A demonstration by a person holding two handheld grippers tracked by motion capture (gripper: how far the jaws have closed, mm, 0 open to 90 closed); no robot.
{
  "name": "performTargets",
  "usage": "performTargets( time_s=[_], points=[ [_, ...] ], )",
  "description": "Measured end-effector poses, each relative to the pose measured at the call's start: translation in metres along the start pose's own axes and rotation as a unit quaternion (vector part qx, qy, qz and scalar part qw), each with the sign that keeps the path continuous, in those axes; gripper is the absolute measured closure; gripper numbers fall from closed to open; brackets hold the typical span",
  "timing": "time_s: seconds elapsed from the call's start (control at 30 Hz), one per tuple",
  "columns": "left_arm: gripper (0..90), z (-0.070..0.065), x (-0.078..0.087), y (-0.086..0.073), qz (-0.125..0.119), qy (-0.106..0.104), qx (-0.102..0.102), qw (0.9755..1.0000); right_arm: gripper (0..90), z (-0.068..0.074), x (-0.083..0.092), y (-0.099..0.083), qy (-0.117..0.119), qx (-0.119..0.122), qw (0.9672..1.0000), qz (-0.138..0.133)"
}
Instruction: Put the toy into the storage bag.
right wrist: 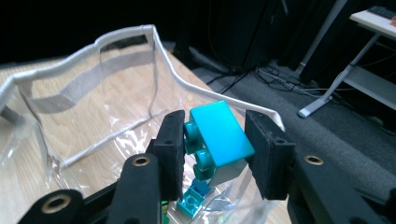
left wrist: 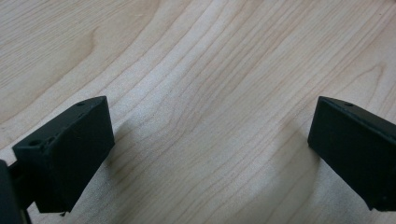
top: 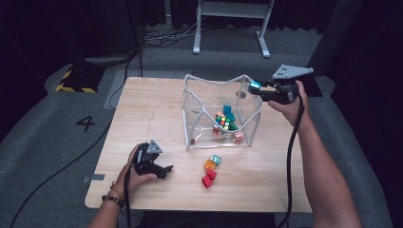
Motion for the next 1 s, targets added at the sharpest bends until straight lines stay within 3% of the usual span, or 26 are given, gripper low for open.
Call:
performTargets(
  time_s=[0.23,0.57,1.0],
  points=[
    [0.5,0.0,0.0,0.0,0.0,0.0,0.0,1.0,59.7,0.0,-0.026,0.006,0.031,0.019,0.9987,0.034],
    [0.5,0.0,0.0,0.0,0.0,0.0,0.0,1.0,59.6,0.001,-0.058,0.014,0.07,0.034,0.9951,0.061],
    [0.4,0.0,0.0,0.0,0.0,0.001,0.0,1.0,59.6,0.008,-0.09,0.02,0.115,0.062,0.983,0.129]
  ],
)
Point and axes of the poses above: each handheld gripper's, and its own axes: x roughly backward along the jaws, y roughly out of its top, z roughly to its left, the point moved 3 cm from there along -x, roughly forward along the jaws, and after that the axes turned 10 degrees about x, right-handed, at the moved point
